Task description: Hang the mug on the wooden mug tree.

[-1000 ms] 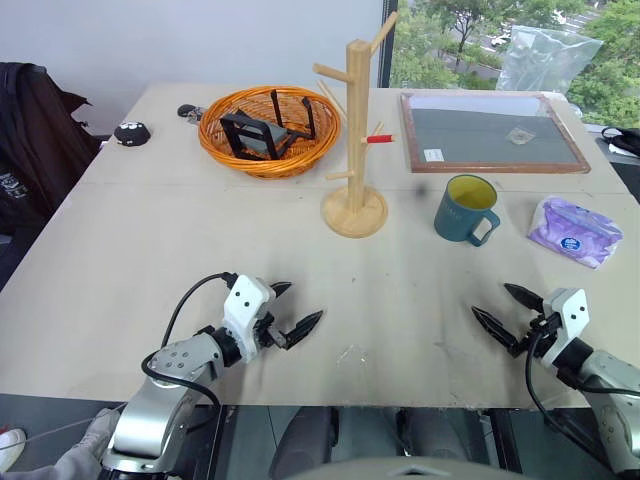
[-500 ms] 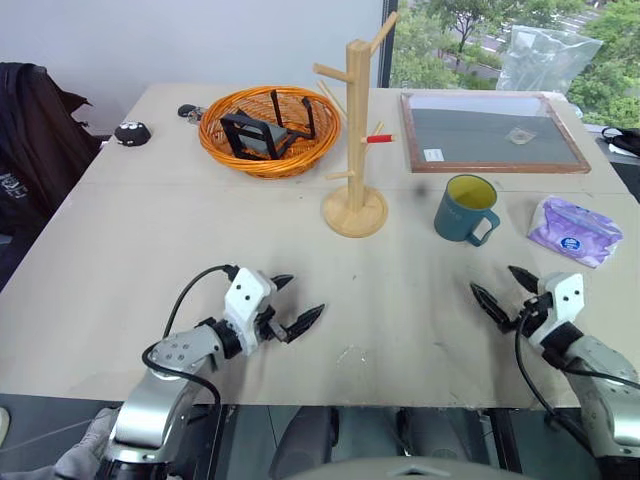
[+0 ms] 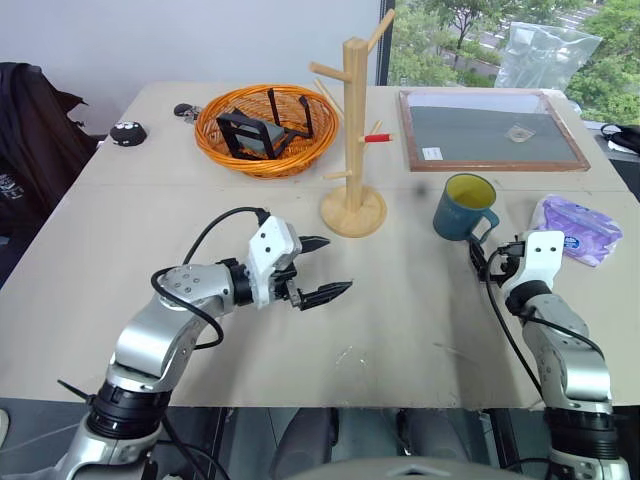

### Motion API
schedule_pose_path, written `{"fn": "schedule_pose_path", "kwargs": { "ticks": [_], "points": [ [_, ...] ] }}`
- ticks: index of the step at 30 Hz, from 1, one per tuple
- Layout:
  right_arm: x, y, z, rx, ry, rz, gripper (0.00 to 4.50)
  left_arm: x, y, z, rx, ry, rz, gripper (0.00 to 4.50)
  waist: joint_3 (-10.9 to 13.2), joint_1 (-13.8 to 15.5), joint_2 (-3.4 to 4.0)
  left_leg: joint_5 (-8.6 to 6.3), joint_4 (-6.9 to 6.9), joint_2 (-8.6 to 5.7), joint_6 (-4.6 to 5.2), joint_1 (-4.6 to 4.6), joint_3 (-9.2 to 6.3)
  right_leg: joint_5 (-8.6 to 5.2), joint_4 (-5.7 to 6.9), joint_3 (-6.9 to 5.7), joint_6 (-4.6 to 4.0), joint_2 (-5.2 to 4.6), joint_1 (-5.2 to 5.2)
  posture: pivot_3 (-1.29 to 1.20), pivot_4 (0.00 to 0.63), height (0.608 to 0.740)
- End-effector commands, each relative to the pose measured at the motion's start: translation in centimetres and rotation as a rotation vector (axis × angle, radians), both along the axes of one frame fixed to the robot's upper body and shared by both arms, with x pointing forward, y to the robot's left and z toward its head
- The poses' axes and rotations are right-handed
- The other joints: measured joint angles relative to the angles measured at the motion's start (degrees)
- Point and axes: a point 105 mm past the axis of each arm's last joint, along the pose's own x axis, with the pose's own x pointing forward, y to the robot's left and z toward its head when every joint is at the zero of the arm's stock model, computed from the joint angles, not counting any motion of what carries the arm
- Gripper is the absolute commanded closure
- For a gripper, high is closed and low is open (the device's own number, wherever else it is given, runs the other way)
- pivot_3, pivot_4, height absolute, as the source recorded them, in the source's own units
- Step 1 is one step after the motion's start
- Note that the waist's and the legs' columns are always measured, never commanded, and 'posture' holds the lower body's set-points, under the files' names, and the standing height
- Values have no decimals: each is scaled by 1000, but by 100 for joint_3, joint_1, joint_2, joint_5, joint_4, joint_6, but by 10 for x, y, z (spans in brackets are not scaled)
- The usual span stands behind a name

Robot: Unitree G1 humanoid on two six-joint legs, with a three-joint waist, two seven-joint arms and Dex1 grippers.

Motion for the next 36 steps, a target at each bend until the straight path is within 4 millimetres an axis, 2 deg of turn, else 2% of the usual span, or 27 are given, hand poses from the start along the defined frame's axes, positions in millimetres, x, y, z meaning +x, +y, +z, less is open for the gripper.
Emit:
{"fn": "schedule_pose_path", "kwargs": {
  "ticks": [1, 9, 12, 14, 17, 18, 19, 20, 21, 22, 23, 25, 30, 36],
  "points": [
    [7, -1, 13, -17, -53, -38, 0, -7, -8, 15, 6, -42, -56, 18, 0, 2, 0, 0, 0, 0, 0, 0, 0, 0, 0, 0, 0, 0, 0, 0, 150, 740],
    [18, -10, 9, -37, -44, -132, 0, -6, -16, 23, 5, -71, -74, 18, 1, -6, 1, 0, 0, 0, 0, 0, 1, 0, 0, 1, 0, 1, 0, 0, 150, 740],
    [24, -10, 7, -36, -34, -147, 0, -2, -16, 20, 10, -87, -54, 18, 1, -11, 2, 0, 0, 0, 0, 1, 3, 0, 1, 2, 0, 2, 0, 0, 150, 740],
    [26, -10, 6, -32, -33, -154, 0, 4, -15, 25, -15, -112, -28, 18, 1, -13, 2, 0, 0, 0, 0, 1, 4, 0, 1, 4, 0, 1, 0, 0, 150, 740],
    [30, -12, 6, -31, -38, -158, 1361, 10, -15, 37, -76, -151, -5, 0, 1, 0, 2, 1, 1, 0, -1, 0, 1, 0, 1, 1, 0, 2, 0, 0, 150, 740],
    [30, -13, 6, -33, -39, -160, 1608, 10, -16, 42, -100, -166, -9, 0, 1, -6, 2, 1, 1, 0, -1, 0, 2, 0, 1, 2, 0, 1, 0, 0, 150, 740],
    [31, -14, 5, -32, -40, -162, 2184, 9, -18, 48, -129, -186, -17, 0, 1, -5, 2, 1, 1, 0, -1, 0, 3, 0, 1, 3, 0, 1, 0, 0, 150, 740],
    [31, -14, 5, -31, -40, -163, 2294, 8, -19, 53, -154, -201, -22, 0, 1, -4, 2, 1, 1, 0, -1, 0, 3, 0, 1, 2, 0, 1, -1, 0, 150, 740],
    [32, -14, 5, -31, -41, -160, 3133, 7, -20, 57, -173, -211, -26, 0, 1, -4, 1, 1, 1, 0, -1, 0, 3, 0, 1, 2, 0, 1, 0, 0, 150, 740],
    [32, -14, 5, -31, -42, -157, 3465, 7, -20, 59, -183, -215, -28, 0, 1, -7, 2, 1, 1, 0, -1, 0, 3, 0, 1, 2, 0, 1, 0, 0, 150, 740],
    [32, -14, 5, -33, -44, -154, 3994, 6, -21, 60, -188, -219, -31, 0, 1, -10, 2, 1, 1, 0, -1, 0, 3, 0, 1, 3, 0, 1, 0, 0, 150, 740],
    [33, -14, 7, -32, -51, -150, 4465, 6, -21, 61, -191, -229, -32, 0, 1, -11, 2, 1, 1, 0, -1, 0, 3, 0, 1, 3, 0, 1, -1, 0, 150, 740],
    [31, -15, 15, -88, -77, -114, 4465, 6, -24, 68, -235, -242, -32, 0, 1, -2, 2, 1, 3, 0, -1, 0, 4, 0, 1, 3, 1, 1, 0, 0, 150, 740],
    [28, -16, 21, -74, -97, -39, 4465, 5, -25, 66, -243, -233, -29, 0, 1, -14, 2, 1, 2, 0, -1, 0, 4, 0, 1, 4, 1, 2, 0, 0, 150, 740]
  ]
}}
